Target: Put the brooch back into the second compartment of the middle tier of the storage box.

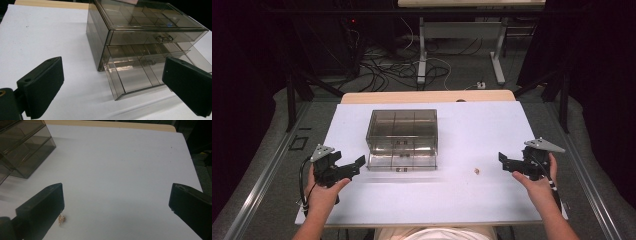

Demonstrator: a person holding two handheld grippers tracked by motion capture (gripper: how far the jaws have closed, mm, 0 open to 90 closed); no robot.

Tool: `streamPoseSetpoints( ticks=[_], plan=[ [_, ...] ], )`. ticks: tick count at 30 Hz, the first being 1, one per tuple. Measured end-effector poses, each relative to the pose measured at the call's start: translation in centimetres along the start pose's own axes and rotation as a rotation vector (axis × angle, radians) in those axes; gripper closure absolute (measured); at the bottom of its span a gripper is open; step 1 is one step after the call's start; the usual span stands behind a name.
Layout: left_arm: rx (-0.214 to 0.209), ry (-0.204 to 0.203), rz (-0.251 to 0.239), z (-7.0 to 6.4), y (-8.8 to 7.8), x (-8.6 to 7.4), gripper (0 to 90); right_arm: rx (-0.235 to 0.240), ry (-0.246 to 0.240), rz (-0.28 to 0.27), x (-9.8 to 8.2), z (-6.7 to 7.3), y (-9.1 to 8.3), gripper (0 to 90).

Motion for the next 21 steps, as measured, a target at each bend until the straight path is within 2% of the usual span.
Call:
streamPoseSetpoints(
  ticks=[9,11,18,20,21],
  plan=[
    [-0.004,-0.002,0.012,-0.3,0.1,-0.2,3.7,0.009,0.003,0.012,-0.2,0.4,0.3,2.5],
    [-0.006,-0.005,0.015,-0.3,0.1,-0.2,3.7,0.021,0.017,0.022,-0.3,0.7,0.4,2.6],
    [0.002,-0.004,0.015,-0.2,0.0,-0.2,3.7,0.013,0.026,0.053,-0.4,0.7,0.4,3.6],
    [0.003,-0.004,0.015,-0.2,0.0,-0.2,3.7,0.022,0.027,0.060,-0.4,0.9,0.5,5.8],
    [0.006,0.001,0.015,-0.1,0.0,-0.1,3.7,0.019,0.022,0.062,-0.3,1.1,0.5,10.8]
  ],
)
Point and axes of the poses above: each handheld gripper's, and its own axes: y roughly forward along the jaws, x roughly out of its top, z roughly to its left, the point moved 10 cm from there along y, roughly forward along the jaws, and after that the axes turned 12 degrees about x, right-handed, at the moved point
